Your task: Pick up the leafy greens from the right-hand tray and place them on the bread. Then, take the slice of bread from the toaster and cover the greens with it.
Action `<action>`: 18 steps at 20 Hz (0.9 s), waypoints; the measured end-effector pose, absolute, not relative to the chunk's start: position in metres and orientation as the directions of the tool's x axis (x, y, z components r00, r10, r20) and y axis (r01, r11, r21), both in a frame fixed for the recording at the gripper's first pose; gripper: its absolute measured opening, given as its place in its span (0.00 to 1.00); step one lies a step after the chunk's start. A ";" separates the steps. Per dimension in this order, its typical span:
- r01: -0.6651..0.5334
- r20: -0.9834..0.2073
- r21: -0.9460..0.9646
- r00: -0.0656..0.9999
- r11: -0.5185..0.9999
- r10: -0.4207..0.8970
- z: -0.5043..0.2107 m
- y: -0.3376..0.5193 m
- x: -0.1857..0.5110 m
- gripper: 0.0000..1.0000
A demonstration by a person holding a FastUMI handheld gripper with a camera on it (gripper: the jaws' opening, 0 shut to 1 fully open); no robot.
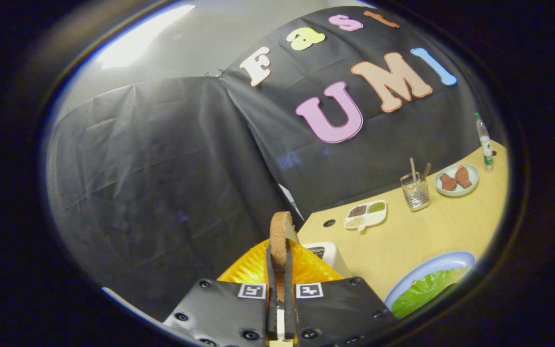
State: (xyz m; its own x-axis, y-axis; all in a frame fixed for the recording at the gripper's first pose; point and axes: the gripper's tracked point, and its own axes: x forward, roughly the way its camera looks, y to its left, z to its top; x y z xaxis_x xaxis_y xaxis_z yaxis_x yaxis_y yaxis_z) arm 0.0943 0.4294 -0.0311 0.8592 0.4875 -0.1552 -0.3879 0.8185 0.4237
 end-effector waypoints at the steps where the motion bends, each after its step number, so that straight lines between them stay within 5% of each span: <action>1: -0.391 -0.135 0.448 0.859 0.804 0.493 -0.022 0.426 0.092 0.09; 11: -0.336 0.019 0.553 0.920 0.762 0.391 0.024 0.317 0.056 0.08; 18: -0.205 -0.034 0.685 0.950 0.699 0.312 -0.027 0.248 0.053 0.08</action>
State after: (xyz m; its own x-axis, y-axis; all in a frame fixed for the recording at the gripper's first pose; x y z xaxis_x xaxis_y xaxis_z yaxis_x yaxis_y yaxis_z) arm 0.0528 0.2476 -0.0272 0.9496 0.3116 -0.0335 -0.2053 0.6992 0.6848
